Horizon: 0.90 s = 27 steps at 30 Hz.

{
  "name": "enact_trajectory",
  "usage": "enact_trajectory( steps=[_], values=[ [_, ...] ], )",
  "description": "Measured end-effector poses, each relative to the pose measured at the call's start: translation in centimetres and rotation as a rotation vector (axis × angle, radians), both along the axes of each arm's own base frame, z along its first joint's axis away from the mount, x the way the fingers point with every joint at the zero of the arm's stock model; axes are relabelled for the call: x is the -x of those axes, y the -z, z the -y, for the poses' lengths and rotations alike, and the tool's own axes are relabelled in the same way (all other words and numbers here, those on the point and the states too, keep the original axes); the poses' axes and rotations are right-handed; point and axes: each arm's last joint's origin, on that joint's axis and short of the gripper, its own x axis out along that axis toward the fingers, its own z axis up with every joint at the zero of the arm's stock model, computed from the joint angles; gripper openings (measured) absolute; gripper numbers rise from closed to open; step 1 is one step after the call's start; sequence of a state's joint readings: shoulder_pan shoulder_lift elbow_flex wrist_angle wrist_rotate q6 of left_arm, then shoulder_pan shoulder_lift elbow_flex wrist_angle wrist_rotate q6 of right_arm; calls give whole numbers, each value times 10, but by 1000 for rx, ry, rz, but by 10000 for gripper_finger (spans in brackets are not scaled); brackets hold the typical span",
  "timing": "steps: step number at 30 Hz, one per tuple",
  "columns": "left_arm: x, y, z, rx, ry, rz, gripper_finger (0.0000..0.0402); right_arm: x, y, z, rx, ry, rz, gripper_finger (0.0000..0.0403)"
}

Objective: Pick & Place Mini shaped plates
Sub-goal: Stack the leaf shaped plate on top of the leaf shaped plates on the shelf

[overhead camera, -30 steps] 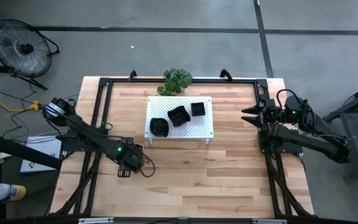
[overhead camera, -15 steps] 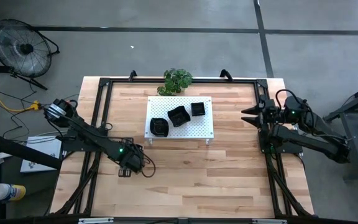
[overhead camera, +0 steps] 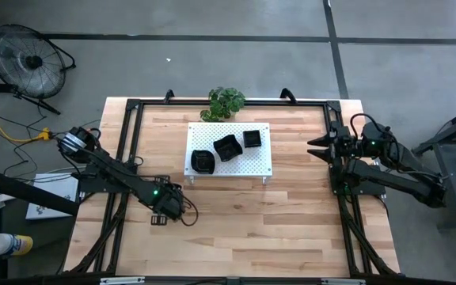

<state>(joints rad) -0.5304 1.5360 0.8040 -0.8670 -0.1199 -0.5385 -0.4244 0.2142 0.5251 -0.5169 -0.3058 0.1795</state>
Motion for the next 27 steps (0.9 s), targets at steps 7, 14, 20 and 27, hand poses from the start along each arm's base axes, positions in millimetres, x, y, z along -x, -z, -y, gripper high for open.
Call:
enact_trajectory(
  steps=[7,14,20,27],
  values=[
    [0,0,0,-2,1,1,75,0,0,0,-6,1,-2,149],
    [1,-1,-1,-18,24,-11,6,0,0,0,-32,6,1,149],
    [6,-14,3,-60,112,-95,2,0,0,0,-70,14,6,149],
    [9,-45,23,-101,324,-136,1,0,0,0,-85,17,7,149]
  ],
)
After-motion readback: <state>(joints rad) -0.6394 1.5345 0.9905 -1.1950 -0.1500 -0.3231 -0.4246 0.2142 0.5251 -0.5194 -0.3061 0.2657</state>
